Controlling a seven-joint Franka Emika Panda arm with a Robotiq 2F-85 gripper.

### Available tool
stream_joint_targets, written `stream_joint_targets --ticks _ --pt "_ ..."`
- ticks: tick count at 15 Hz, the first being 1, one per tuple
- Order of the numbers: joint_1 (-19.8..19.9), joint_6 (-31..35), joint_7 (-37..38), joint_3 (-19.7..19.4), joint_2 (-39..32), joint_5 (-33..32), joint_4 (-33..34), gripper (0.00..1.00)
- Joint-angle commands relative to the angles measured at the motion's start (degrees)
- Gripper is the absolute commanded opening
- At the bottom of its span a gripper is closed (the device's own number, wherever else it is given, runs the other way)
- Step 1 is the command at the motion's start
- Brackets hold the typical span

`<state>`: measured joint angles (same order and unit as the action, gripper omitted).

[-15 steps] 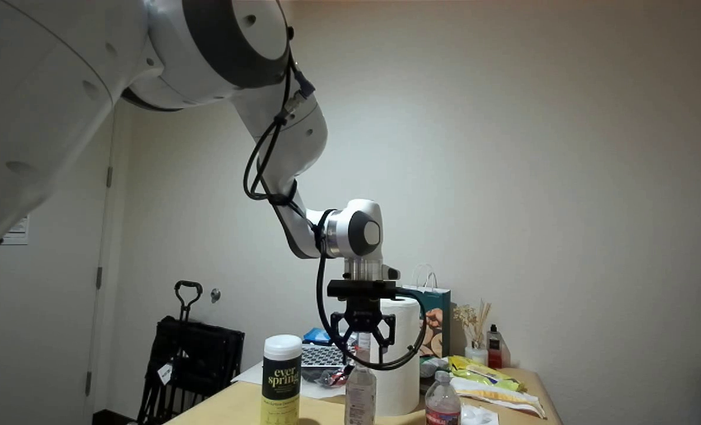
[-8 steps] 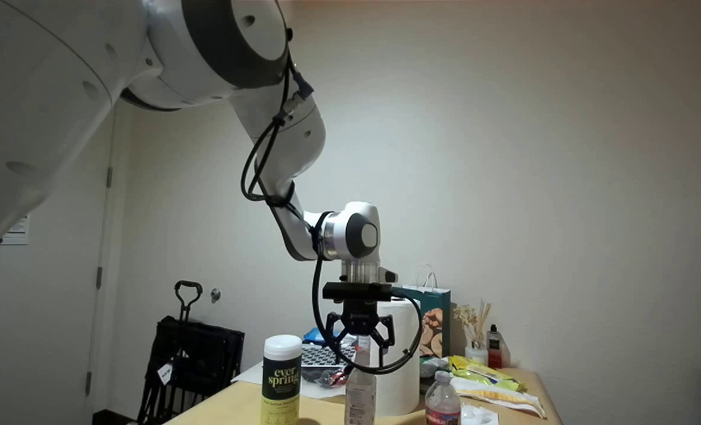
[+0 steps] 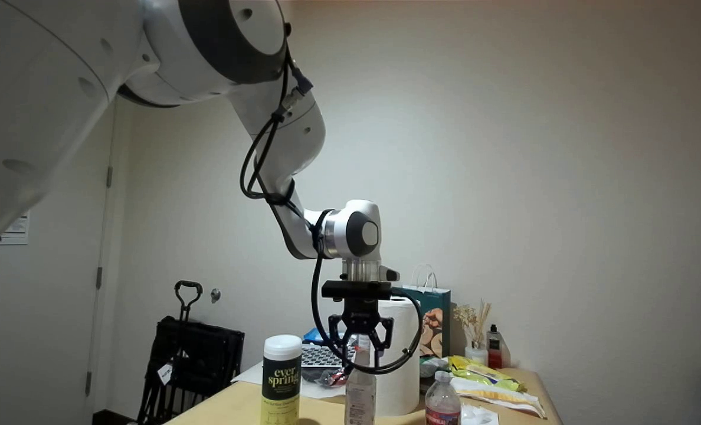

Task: Put the plastic bottle on top of the ever spring bottle.

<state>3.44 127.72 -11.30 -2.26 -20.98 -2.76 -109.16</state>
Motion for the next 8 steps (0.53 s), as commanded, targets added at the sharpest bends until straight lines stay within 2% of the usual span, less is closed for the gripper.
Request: stream_joint_targets --ticks 1,5,6,7,8 --pt "0.23 0.53 1.61 0.01 2.62 -0.11 -2.63 0.41" --pt "-0.04 0.48 3.29 -0.41 2.89 -0.67 -2.74 0.14" --pt "-0.2 0.71 3.99 -0.6 2.98 -1.12 -2.83 0.11" --pt "-0.18 0.45 4.27 -0.6 2.95 -0.99 -2.8 0.4" --pt "0.25 -0.1 2.48 -0.03 0.55 -0.14 -0.1 0.62"
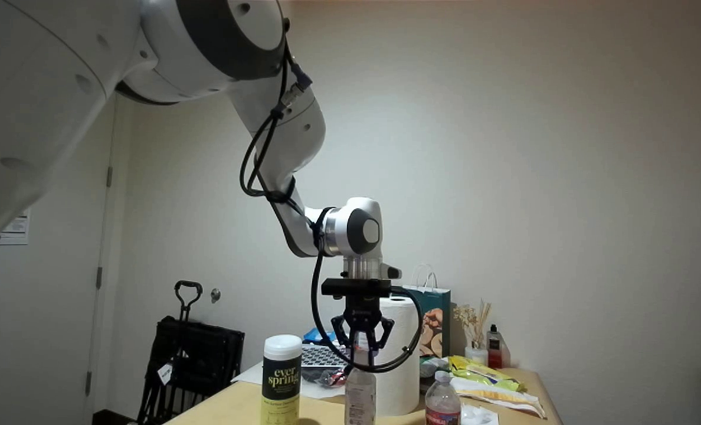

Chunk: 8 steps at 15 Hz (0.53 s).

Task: Put the plastic bottle on top of the ever spring bottle.

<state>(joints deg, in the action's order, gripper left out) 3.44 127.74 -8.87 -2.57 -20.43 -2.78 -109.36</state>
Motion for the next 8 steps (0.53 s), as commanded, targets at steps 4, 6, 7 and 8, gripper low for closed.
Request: stream_joint_targets --ticks 4,6,7,8 --pt "0.23 -0.12 0.15 0.34 -0.29 -0.12 0.28 0.86" --pt "0.33 -0.11 0.02 0.44 -0.12 0.19 -0.05 0.88" --pt "0.32 -0.17 0.05 0.47 -0.01 0.26 -0.21 0.93" --pt "0.31 -0.1 0.09 0.51 0.19 0.29 -0.47 0.98"
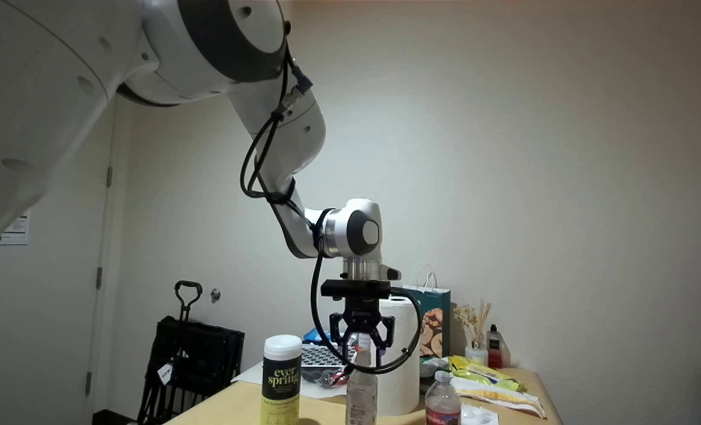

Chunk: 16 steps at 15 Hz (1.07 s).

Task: Put the plastic bottle on top of the ever spring bottle.

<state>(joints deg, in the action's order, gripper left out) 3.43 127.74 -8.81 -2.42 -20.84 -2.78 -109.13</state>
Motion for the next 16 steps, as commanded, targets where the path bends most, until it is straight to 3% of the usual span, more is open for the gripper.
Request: stream_joint_targets --ticks 1,16 --pt "0.3 -0.04 0.12 0.37 0.71 0.32 -0.84 0.99" --pt "0.2 -0.75 1.21 0.16 0.46 0.21 -0.83 1.0"
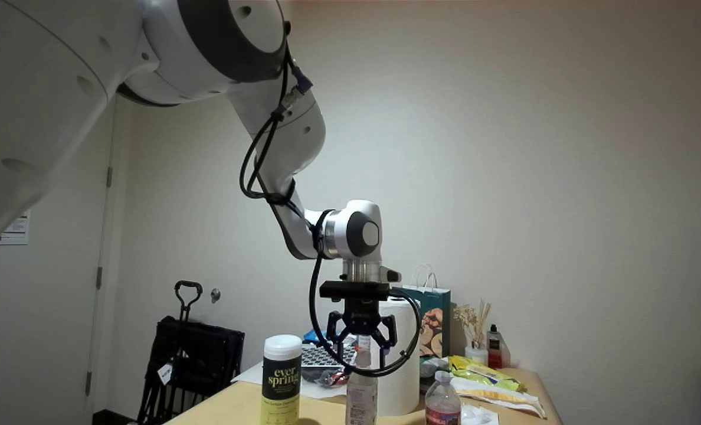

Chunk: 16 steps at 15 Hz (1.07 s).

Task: Put the plastic bottle on top of the ever spring bottle.

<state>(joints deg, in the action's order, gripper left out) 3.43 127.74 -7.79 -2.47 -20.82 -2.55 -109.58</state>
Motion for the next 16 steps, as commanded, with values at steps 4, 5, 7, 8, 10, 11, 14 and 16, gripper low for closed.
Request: stream_joint_targets --ticks 4,5,7,8,10,11,14,16 --pt "0.4 -0.86 0.11 0.21 0.42 0.33 -0.68 1.0" --pt "0.39 -0.81 0.2 0.2 0.43 0.33 -0.74 1.0" --pt "0.25 -1.11 0.52 0.08 0.65 0.02 -0.97 1.0" --pt "0.3 -0.87 0.41 0.09 0.86 0.09 -1.26 1.0" --pt "0.31 -0.53 0.51 0.05 1.09 0.11 -1.62 1.0" --pt "0.33 -0.47 0.56 0.03 1.16 0.17 -1.68 1.0" --pt "0.45 -1.54 1.31 -0.01 1.55 0.9 -1.82 0.73" --pt "0.48 -1.69 1.81 -0.15 1.64 0.81 -1.95 0.59"
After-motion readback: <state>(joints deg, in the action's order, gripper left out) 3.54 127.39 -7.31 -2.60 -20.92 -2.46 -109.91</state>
